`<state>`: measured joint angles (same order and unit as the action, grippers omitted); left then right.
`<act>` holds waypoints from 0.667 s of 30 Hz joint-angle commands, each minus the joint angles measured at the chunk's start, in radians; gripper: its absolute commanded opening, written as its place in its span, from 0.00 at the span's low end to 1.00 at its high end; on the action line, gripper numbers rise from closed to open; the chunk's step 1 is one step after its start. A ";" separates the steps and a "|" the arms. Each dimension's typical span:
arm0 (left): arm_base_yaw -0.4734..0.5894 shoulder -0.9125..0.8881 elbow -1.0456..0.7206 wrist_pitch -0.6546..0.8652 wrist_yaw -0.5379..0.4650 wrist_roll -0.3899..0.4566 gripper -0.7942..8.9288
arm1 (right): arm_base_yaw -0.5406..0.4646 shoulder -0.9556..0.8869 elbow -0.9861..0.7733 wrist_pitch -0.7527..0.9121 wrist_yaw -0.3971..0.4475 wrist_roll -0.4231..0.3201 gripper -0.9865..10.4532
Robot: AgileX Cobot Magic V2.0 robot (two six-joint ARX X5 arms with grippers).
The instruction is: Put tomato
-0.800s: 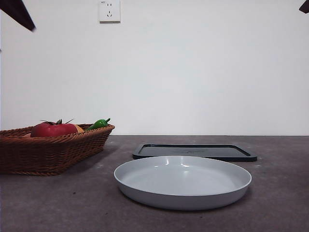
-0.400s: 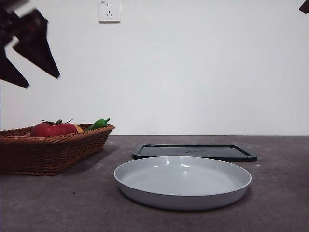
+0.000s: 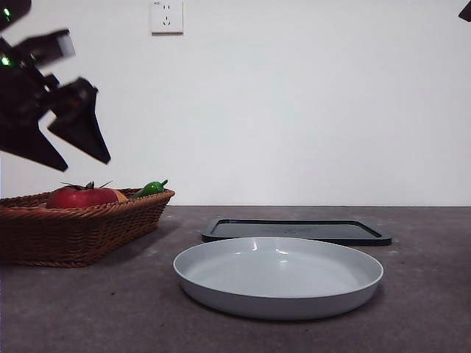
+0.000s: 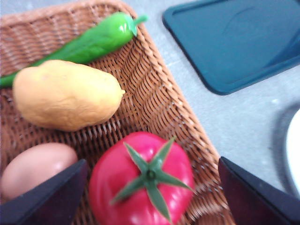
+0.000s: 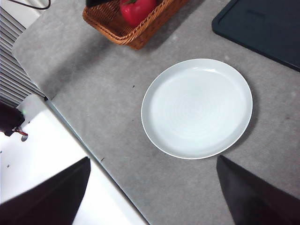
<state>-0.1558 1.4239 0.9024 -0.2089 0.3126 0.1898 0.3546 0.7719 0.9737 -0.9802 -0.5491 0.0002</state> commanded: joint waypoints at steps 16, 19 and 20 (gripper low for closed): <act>-0.004 0.161 0.022 0.074 0.001 0.039 0.54 | 0.005 0.005 0.019 0.005 -0.001 0.000 0.46; -0.004 0.169 0.022 0.075 0.001 0.039 0.53 | 0.005 0.005 0.019 0.005 0.000 0.000 0.46; -0.004 0.171 0.022 0.075 0.001 0.039 0.53 | 0.005 0.005 0.019 0.005 0.000 0.000 0.46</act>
<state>-0.1558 1.5711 0.9096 -0.1360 0.3130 0.2195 0.3546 0.7719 0.9737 -0.9802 -0.5491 0.0006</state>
